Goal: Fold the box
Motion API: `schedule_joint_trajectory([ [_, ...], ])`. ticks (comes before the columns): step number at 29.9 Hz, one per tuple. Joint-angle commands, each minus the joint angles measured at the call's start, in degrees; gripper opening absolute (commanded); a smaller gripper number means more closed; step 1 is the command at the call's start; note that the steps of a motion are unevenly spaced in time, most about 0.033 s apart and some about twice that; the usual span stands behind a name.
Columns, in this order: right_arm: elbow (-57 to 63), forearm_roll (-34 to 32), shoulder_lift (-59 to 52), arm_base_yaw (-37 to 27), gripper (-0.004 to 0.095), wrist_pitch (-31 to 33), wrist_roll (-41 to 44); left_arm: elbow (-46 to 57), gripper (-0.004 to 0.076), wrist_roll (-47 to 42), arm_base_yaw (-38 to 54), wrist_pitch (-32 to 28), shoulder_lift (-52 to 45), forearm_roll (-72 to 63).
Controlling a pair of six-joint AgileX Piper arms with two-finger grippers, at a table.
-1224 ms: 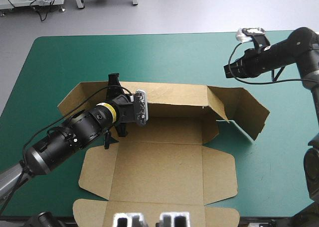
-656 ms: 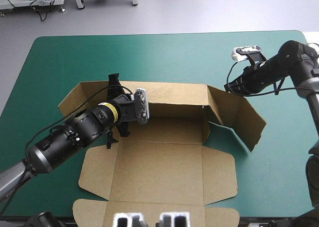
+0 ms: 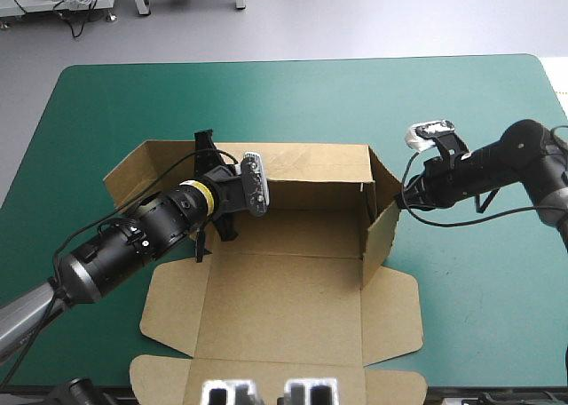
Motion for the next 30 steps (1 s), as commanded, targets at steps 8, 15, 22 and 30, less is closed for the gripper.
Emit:
schedule_joint_trajectory([
  [8,13.75,14.97,-5.36,0.03,-0.0023,-15.27,-16.84,-0.74,-0.001,-1.26,-0.26,-0.07,-0.35,-5.38],
  [15,23.66,29.36,-7.7,0.03,-0.0022,-18.8,-33.71,-0.74,-0.001,-1.26,-0.26,-0.07,-0.35,-5.38],
  [22,25.54,27.08,-10.43,0.03,0.0099,-19.34,-35.93,-0.74,-0.001,-1.26,-0.26,-0.07,-0.35,-5.38],
  [30,25.54,26.93,-10.77,0.03,0.0379,-14.41,-35.38,-0.74,-0.001,-1.26,-0.26,-0.07,-0.35,-5.38],
])
